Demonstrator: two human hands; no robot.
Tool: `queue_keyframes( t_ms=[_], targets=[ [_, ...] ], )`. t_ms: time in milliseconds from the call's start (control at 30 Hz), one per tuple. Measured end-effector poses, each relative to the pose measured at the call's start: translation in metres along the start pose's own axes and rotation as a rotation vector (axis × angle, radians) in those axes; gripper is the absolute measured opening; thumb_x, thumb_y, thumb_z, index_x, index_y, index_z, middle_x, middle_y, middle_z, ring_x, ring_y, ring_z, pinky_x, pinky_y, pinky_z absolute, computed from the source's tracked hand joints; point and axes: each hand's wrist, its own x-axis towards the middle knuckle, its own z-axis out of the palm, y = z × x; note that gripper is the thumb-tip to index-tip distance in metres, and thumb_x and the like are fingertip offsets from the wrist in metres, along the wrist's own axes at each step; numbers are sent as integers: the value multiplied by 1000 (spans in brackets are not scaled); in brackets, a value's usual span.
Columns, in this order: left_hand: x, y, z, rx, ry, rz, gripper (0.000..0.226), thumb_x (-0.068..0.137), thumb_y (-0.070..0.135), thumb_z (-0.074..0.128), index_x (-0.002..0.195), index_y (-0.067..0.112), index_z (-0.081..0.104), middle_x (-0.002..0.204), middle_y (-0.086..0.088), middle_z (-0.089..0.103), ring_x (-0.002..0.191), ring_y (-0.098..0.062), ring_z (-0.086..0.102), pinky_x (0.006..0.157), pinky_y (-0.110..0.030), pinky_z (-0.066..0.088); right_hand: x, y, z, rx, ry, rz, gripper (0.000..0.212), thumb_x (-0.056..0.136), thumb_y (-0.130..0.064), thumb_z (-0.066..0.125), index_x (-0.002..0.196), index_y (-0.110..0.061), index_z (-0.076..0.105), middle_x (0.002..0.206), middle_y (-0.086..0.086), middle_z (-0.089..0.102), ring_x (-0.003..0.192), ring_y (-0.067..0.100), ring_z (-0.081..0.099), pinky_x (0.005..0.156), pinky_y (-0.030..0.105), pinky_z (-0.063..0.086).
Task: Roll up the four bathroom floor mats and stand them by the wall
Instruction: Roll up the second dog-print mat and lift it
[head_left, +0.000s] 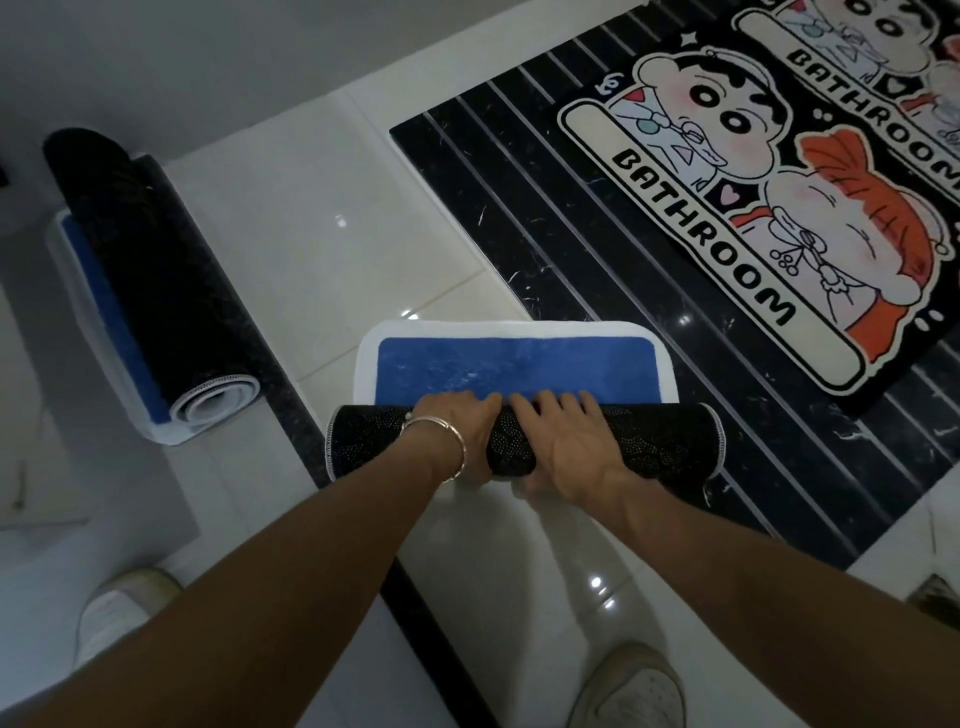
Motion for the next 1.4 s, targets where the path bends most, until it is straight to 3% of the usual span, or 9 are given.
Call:
queue_keyframes(
  t_ms=[133,233,367,467,600,700,900,1233,1400],
  targets=[
    [-7,-1,17,77,145,16,87,71,56,67,140,24,25,131,-7,46,119,-28,46,105,-47,31,16,9,-15,111,-155,-5,82,61,-54,78,124,-22,38,116,7,53,108,30,52,95,42,38],
    [-6,-2,18,94,176,-7,86,71,59,66,138,24,27,131,-8,46,119,-30,47,104,-49,31,21,16,-25,198,-227,-17,84,58,-57,79,124,-22,41,112,4,54,104,26,55,93,40,44],
    [1,-5,3,-32,84,6,65,68,50,72,120,25,43,111,-2,57,102,-27,57,87,-41,45,4,10,-10,54,22,-17,86,60,-60,73,129,-22,37,118,3,49,108,25,50,99,39,34],
    [2,-8,-2,-122,-2,4,74,62,50,75,125,28,43,113,-1,58,102,-24,58,88,-37,47,2,9,-5,-11,49,-14,86,63,-59,71,131,-22,34,119,5,50,108,27,49,99,40,33],
    [-8,-4,12,61,152,26,96,68,57,69,145,27,19,132,-4,43,121,-28,45,107,-49,27,16,15,-23,121,-112,-17,74,63,-54,74,121,-21,41,112,4,56,100,26,54,86,35,38],
    [-9,0,14,133,200,20,88,73,60,64,141,24,23,130,-7,44,118,-31,45,103,-50,30,19,22,-32,226,-239,-4,75,60,-55,77,119,-22,44,111,3,58,93,22,53,81,32,40],
    [6,-4,-7,-16,7,60,73,65,48,75,127,27,42,112,-2,59,102,-26,59,84,-37,48,0,8,-9,21,62,-54,90,63,-58,72,135,-20,34,124,4,47,113,27,47,101,39,31],
    [-5,2,18,173,249,26,90,66,59,68,137,20,29,126,-4,47,114,-28,48,98,-45,34,20,16,-28,255,-130,2,76,57,-55,76,117,-20,44,100,1,52,98,27,57,79,35,43],
    [5,3,-9,-1,4,10,73,62,45,77,121,20,42,109,-2,56,98,-24,57,81,-36,46,-3,4,-4,15,91,-28,95,60,-61,71,137,-21,31,123,3,49,113,27,48,102,42,31]
  ],
)
